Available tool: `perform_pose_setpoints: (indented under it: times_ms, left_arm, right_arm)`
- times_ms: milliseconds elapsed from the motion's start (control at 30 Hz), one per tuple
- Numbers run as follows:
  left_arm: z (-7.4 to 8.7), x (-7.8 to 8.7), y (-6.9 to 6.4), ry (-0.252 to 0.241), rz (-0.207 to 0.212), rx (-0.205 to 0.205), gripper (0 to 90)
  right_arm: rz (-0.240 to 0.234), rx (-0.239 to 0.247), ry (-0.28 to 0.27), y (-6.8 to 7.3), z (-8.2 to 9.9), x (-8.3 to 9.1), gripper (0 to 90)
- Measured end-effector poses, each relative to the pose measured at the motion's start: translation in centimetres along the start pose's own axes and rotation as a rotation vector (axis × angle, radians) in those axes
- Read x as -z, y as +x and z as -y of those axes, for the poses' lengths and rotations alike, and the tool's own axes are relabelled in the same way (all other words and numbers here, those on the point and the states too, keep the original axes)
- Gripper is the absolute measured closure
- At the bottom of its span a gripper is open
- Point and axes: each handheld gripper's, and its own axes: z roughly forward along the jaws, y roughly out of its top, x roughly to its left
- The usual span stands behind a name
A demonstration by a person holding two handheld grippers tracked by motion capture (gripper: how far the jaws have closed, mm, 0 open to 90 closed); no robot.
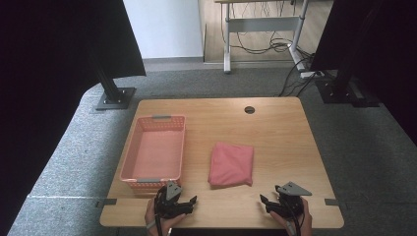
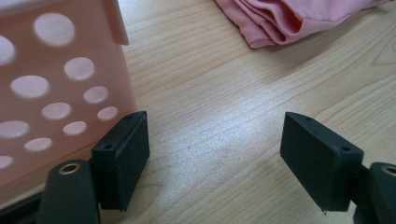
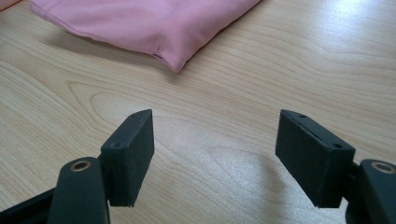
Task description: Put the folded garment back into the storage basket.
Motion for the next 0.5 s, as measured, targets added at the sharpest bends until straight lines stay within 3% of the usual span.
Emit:
perform_pose_setpoints:
  times_ms: [500]
  left_arm:
    - [-0.09, 0.17, 0.18, -0.005, -0.005, -0.003, 24.5]
  right_arm:
    - [-0.009, 0.002, 0.005, -0.02, 0.02, 0.04, 27.9]
